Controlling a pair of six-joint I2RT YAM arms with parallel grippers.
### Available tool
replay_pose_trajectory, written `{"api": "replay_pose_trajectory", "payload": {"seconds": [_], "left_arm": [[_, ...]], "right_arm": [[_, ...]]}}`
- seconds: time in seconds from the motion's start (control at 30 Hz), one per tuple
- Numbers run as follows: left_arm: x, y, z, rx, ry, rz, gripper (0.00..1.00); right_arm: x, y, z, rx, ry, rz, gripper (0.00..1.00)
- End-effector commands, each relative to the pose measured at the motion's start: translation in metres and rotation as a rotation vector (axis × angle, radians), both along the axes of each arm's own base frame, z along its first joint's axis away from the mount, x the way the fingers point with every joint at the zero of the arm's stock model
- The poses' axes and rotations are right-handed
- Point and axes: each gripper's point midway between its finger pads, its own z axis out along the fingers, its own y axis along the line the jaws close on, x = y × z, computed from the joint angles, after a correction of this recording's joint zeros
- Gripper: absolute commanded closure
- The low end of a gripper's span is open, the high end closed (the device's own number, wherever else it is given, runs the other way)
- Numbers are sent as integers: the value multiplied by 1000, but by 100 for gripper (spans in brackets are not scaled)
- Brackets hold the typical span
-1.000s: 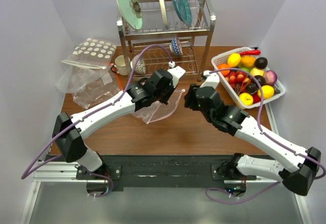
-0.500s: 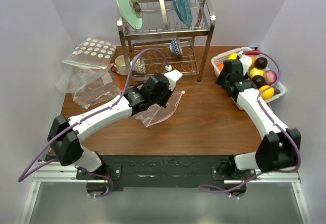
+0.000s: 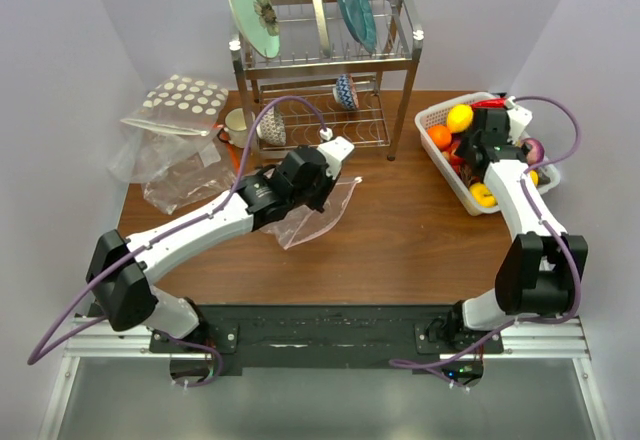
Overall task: Place the food in the zip-top bag and seal the zipper
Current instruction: Pick up the fake fruit from the bin.
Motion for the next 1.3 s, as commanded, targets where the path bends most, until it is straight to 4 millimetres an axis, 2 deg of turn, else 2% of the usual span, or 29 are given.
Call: {"api": "replay_pose_trajectory", "payload": {"seconds": [0.0,0.1,0.17,0.37,0.43,0.47,0.5,0.57,0.6,0.73,0.77,0.9,1.07,1.17,1.2,1.27], "left_arm": [[4,-3,22,-84,-38,6,100],[2,-4,23,-90,-34,1,100],[2,-4,23,-92,-35,0,100],[-1,-6,22,-104,-27,-13,100],[-1,-6,22,-104,-24,-17,100],[-1,-6,22,-103,-25,-14,100],[-1,-5,23,-103,-27,-14,100],[0,-4,22,-99,-30,-7,100],[0,-4,22,-97,-29,-6,100],[-1,-4,22,-97,-31,-8,100],[0,-4,22,-97,-32,-6,100],[1,-3,21,-94,-31,-5,100],[1,-2,21,-93,-31,0,100],[2,-3,21,-96,-31,1,100],[2,-2,22,-97,-32,2,100],[2,-3,20,-96,-29,0,100]], "right_arm": [[8,-17,6,85,-87,-52,5],[13,-29,-11,193,-103,-85,6],[18,-36,-14,217,-120,-101,8],[27,-42,-45,259,-79,-148,15],[31,-46,-51,274,-103,-173,23],[28,-48,-56,288,-102,-179,30],[28,-48,-55,294,-112,-182,41],[24,-47,-44,287,-142,-174,51],[21,-47,-38,278,-158,-171,53],[7,-50,1,226,-240,-160,54],[3,-47,17,224,-271,-145,54],[-9,-33,41,236,-306,-70,52],[-20,-15,55,275,-311,17,52],[-19,18,69,365,-351,178,53],[-17,43,74,445,-362,296,54],[-20,71,80,530,-380,415,55]]}}
